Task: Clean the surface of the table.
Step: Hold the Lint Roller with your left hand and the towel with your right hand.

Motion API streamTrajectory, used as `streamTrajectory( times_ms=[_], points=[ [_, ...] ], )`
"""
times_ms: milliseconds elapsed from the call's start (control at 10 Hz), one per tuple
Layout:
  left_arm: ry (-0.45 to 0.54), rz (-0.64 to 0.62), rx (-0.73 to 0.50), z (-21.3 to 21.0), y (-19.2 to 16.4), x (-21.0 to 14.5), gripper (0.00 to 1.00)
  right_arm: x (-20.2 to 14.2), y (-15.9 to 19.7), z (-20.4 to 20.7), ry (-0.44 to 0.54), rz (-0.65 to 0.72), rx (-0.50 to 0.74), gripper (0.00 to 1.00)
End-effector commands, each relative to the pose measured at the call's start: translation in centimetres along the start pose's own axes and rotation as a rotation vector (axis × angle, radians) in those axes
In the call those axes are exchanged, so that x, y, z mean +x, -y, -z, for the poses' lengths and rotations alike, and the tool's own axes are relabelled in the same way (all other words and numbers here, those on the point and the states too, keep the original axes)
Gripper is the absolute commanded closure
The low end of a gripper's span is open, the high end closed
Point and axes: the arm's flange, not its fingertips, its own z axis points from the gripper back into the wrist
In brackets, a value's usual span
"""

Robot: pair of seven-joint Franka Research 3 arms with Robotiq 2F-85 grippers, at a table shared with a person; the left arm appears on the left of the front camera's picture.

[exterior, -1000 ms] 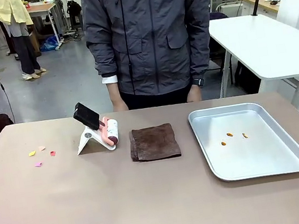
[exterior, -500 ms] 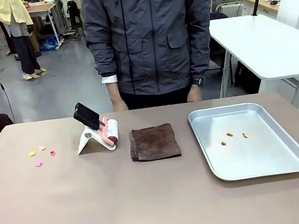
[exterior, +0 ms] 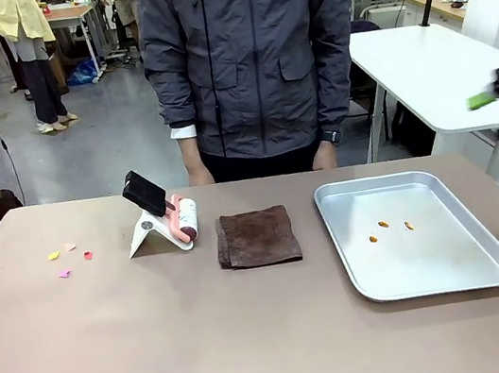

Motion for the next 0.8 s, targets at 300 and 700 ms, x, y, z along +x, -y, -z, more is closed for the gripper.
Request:
streamTrajectory(
  times_ms=[300,700],
  points=[
    [-0.173,0.001,0.254,11.8,1.0,2.6,0.0,2.3,-7.2,17.4,-0.289,-0.19,-0.138,0.0],
    [-0.186,0.008,0.324,16.3,-0.1,3.4,0.0,-0.7,-10.8,25.8,-0.374,-0.278,-0.153,0.0]
  ],
)
